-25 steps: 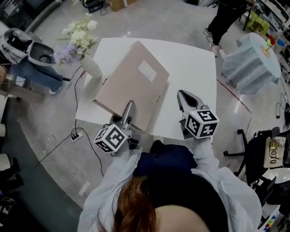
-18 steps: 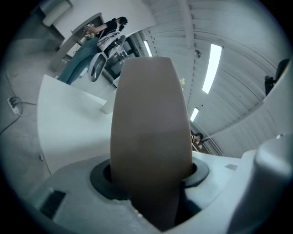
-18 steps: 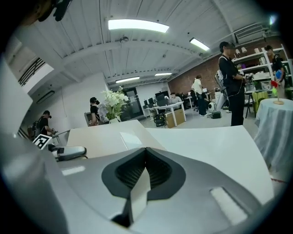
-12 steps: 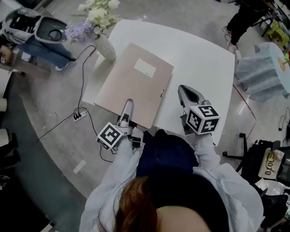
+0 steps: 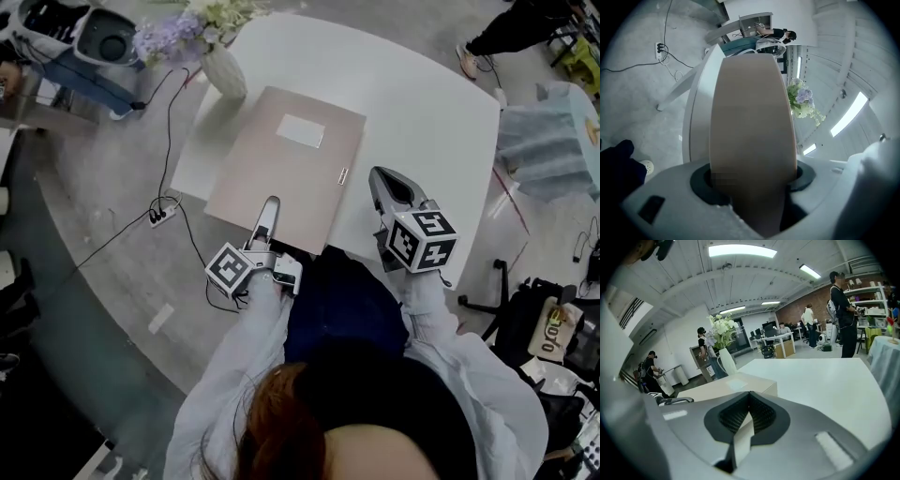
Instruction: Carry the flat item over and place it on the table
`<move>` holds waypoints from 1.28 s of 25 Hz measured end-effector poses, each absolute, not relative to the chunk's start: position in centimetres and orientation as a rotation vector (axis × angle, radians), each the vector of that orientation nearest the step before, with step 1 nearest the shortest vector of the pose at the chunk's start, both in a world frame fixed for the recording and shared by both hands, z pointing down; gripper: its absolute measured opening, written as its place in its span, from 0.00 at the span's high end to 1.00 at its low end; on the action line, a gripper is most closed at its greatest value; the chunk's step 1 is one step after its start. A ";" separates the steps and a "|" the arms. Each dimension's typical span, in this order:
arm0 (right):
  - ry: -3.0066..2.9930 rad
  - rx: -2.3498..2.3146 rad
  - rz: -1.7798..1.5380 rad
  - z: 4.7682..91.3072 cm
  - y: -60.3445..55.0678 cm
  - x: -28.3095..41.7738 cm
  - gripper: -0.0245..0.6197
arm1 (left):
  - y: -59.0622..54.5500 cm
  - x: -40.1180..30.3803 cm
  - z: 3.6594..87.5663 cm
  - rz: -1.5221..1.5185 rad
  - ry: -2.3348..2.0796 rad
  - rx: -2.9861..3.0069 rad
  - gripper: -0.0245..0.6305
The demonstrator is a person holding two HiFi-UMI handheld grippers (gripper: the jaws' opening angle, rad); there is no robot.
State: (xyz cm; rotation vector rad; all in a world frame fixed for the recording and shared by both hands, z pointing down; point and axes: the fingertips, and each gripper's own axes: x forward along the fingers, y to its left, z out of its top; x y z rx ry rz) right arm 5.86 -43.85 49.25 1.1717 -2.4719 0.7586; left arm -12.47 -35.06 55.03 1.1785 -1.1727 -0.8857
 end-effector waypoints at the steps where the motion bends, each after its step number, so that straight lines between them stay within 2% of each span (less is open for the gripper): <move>1: -2.468 1.164 0.762 49.5 -43.7 5.6 0.95 | -34.9 -12.4 55.3 -0.877 -1.173 1.175 0.53; 6: -2.463 1.120 0.767 50.1 -43.2 4.3 0.95 | -34.4 -12.5 56.5 -0.761 -1.216 1.150 0.48; 15: -2.459 1.074 0.774 50.9 -42.2 2.5 0.95 | -31.3 -12.9 61.3 -0.478 -1.345 1.022 0.28; 21: -2.451 1.064 0.779 51.2 -41.5 2.2 0.95 | -31.5 -12.9 62.6 -0.464 -1.337 1.056 0.25; 29: -2.465 1.082 0.752 50.4 -41.4 2.3 0.95 | -31.1 -12.8 63.2 -0.429 -1.300 1.083 0.10; 32: -2.488 1.090 0.723 49.3 -41.5 2.1 0.95 | -30.2 -13.1 62.3 -0.422 -1.264 1.133 0.09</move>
